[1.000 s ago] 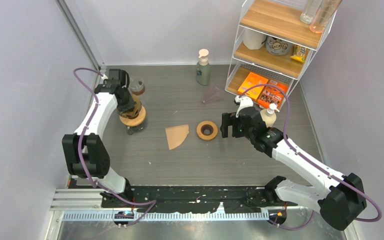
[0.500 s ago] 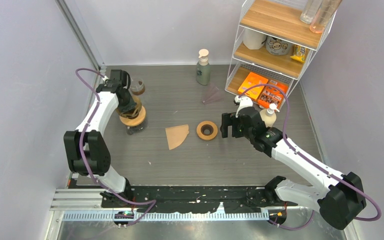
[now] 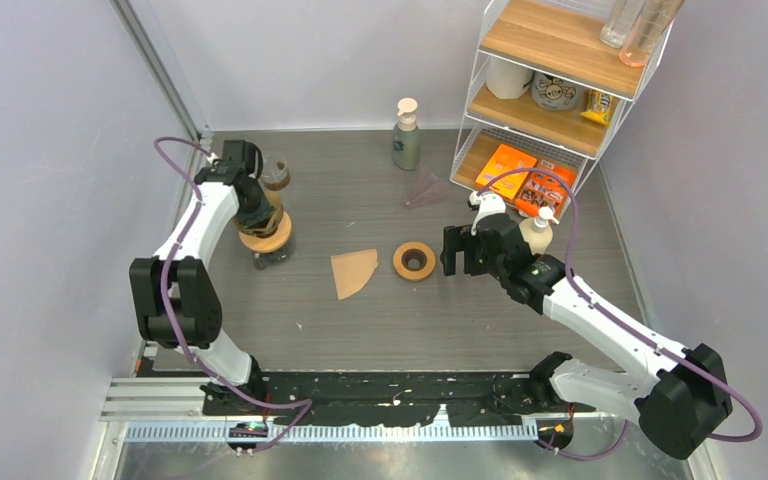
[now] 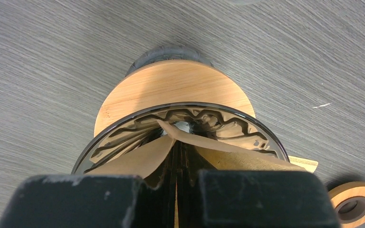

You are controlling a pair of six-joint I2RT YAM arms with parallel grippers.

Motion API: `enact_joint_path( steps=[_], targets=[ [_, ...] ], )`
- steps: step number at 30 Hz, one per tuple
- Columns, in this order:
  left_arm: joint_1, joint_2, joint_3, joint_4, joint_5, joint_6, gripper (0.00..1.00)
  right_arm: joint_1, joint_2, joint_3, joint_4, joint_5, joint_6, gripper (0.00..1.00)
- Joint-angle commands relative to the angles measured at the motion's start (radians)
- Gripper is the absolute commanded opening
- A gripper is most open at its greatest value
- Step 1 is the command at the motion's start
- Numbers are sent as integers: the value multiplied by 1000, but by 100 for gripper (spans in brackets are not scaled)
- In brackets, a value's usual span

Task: Place the coffee filter in the dripper
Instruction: Place the coffee filter in the coffee dripper.

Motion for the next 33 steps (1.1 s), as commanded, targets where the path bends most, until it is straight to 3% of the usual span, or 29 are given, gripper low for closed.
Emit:
enact_joint_path(
  steps=[1, 33],
  targets=[
    [-3, 7, 11, 1, -14, 14, 6, -3, 8, 12, 13, 20, -6, 95],
    [-8, 30, -4, -7, 6, 41, 11, -3, 20, 15, 6, 24, -8, 95]
  ],
)
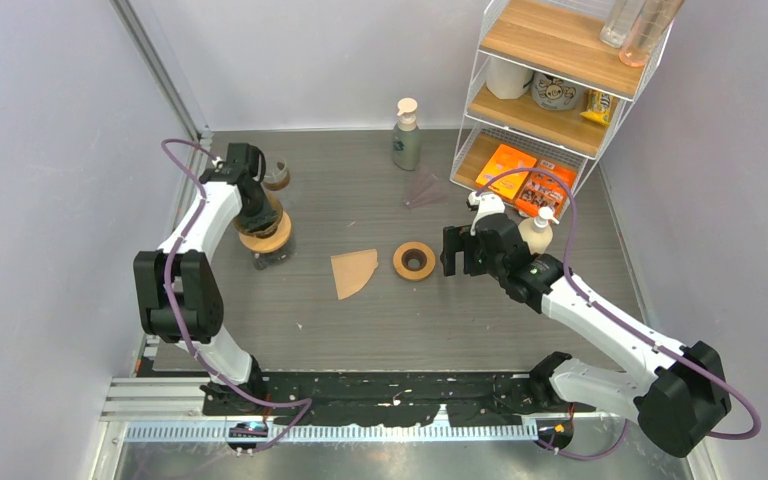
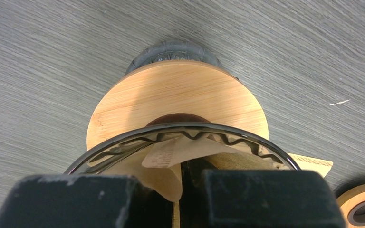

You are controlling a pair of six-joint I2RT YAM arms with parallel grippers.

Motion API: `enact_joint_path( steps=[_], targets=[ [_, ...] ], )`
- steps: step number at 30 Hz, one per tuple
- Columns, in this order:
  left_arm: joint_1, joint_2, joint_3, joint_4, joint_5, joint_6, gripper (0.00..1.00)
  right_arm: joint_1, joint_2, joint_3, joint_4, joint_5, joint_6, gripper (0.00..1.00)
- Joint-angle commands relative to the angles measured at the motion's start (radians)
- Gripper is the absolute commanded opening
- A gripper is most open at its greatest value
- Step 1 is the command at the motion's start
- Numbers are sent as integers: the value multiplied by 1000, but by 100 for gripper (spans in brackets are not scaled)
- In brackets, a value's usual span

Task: Place the coffee filter in the dripper
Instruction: Place the coffee filter in the coffee dripper.

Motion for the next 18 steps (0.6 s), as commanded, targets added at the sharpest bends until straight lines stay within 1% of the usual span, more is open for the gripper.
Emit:
enact_joint_path(
  steps=[1, 5, 18],
  targets=[
    [-7, -5, 15, -13, -1, 20, 13, -3, 7, 16, 6, 20, -9, 96],
    [-13, -8, 21, -16, -3, 21, 18, -4, 4, 17, 2, 26, -11, 96],
    [-17, -12, 14, -18, -4, 17, 32, -3, -7, 13, 2, 26, -13, 96]
  ],
)
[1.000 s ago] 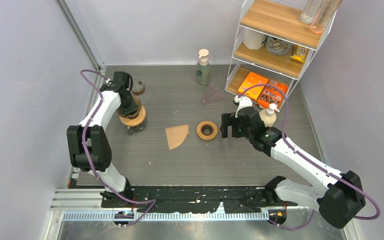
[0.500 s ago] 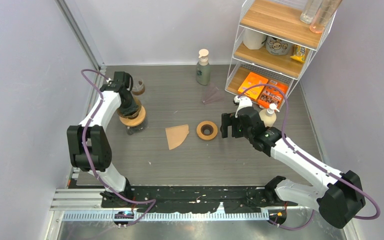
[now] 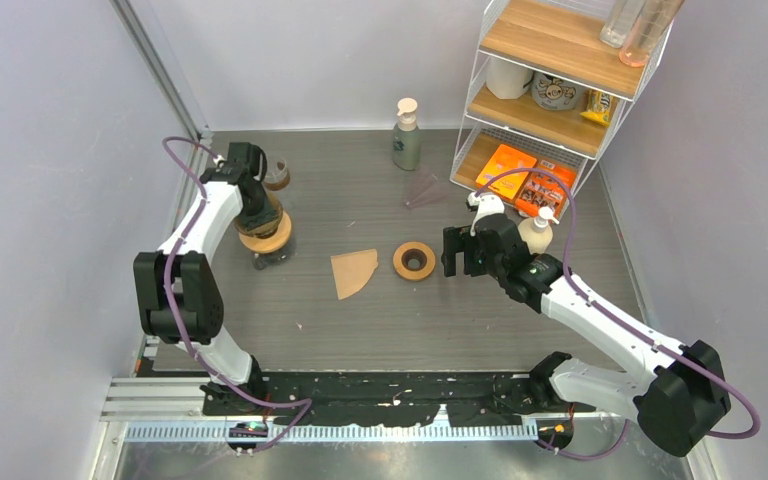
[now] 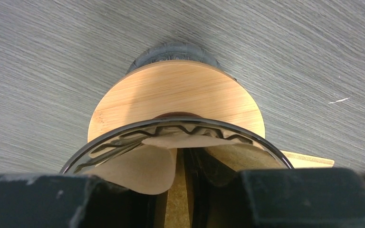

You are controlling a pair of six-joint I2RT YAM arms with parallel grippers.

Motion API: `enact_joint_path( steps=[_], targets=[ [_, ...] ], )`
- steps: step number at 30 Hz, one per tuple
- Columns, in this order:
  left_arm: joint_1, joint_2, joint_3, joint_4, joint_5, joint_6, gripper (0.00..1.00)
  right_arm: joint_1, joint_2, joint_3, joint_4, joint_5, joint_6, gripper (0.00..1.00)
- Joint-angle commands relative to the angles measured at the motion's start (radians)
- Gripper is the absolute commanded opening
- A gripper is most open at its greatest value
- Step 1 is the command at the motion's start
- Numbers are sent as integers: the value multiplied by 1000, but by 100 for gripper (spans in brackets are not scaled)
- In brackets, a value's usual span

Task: Place the coffee filter in the dripper
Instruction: Place the coffee filter in the coffee dripper.

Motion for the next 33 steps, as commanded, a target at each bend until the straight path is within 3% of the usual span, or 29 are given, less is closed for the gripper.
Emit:
enact_joint_path(
  steps=[1, 8, 16, 33],
  targets=[
    [-8, -10, 9, -20, -1, 9, 32, -3, -13, 13, 9, 21, -5, 95],
    [-9, -15, 8, -21, -6, 10, 33, -4, -18, 12, 10, 20, -6, 95],
    [-14, -35, 33, -34, -10, 11, 16, -3, -26, 10, 10, 21, -5, 95],
    [-29, -134, 109, -82, -78, 21, 16, -3, -31, 15, 0, 30, -5, 95]
  ],
)
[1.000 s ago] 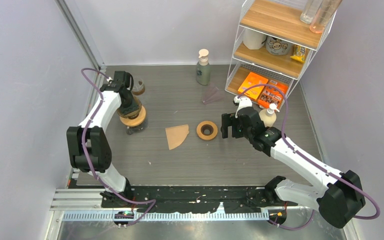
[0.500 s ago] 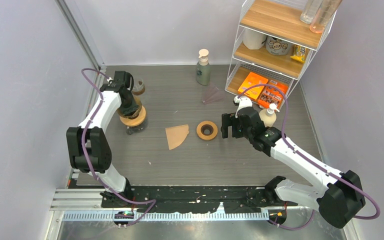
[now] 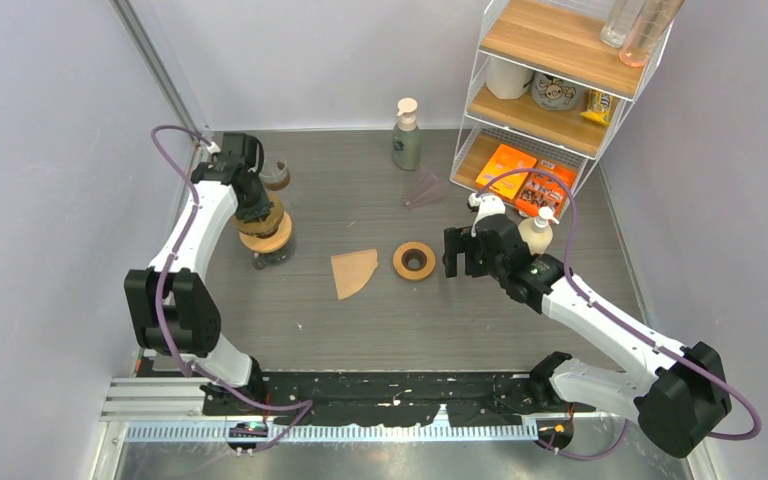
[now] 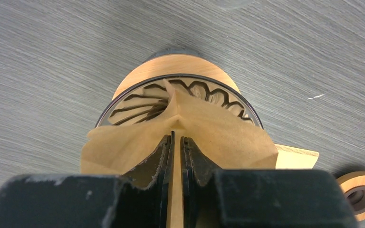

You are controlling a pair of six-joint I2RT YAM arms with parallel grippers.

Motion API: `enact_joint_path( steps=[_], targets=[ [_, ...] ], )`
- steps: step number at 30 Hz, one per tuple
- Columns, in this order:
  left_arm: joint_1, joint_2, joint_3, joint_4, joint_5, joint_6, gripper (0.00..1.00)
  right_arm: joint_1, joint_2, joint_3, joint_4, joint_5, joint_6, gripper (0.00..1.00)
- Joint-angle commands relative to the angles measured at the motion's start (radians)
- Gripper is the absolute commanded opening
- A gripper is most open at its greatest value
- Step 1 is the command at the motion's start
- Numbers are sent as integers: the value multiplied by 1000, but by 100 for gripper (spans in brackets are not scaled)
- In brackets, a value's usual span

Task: Place the coffee filter in the dripper
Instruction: Place the coffee filter in the coffee dripper, then pick up the dripper holder from the center of the board.

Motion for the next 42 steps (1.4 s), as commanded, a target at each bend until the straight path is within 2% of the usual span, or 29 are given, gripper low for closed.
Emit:
enact_joint_path(
  steps=[1, 5, 11, 14, 15, 17, 18, 19, 26, 29, 35, 39, 42],
  targets=[
    [-5, -74, 43, -17, -33, 8, 16, -3, -24, 15, 13, 24, -4, 96],
    [-8, -136, 26, -6, -35, 2, 18, -3, -30, 14, 13, 29, -5, 96],
    [-34, -312, -33, 56, -25, -2, 27, -3, -44, 11, 13, 47, -7, 96],
    [-40, -438, -111, 146, 52, 0, 45, -2, -54, 9, 17, 52, -6, 95],
    [-43, -487, -149, 190, 86, 2, 56, -3, -60, 6, 18, 55, -6, 95],
    [-43, -585, -227, 286, 167, 17, 86, -4, -69, 2, 23, 60, -6, 95],
    [-43, -628, -270, 339, 235, 24, 96, -3, -72, 0, 27, 61, -7, 95],
    [-45, -676, -310, 389, 295, 35, 99, -3, -79, -3, 30, 61, -6, 95],
    [-51, -907, -572, 669, 701, 83, 100, -3, -97, -15, 58, 68, -8, 95],
    [-53, -970, -666, 768, 823, 64, 100, -3, -89, -12, 67, 71, -6, 95],
    [-62, -974, -765, 847, 861, 19, 100, -3, -22, 0, 90, 62, 34, 95],
    [-70, -945, -828, 936, 863, -18, 99, -4, 70, 39, 81, 47, 94, 95],
    [-73, -914, -836, 935, 855, -14, 99, -3, 152, 65, 85, 15, 128, 96]
  ],
)
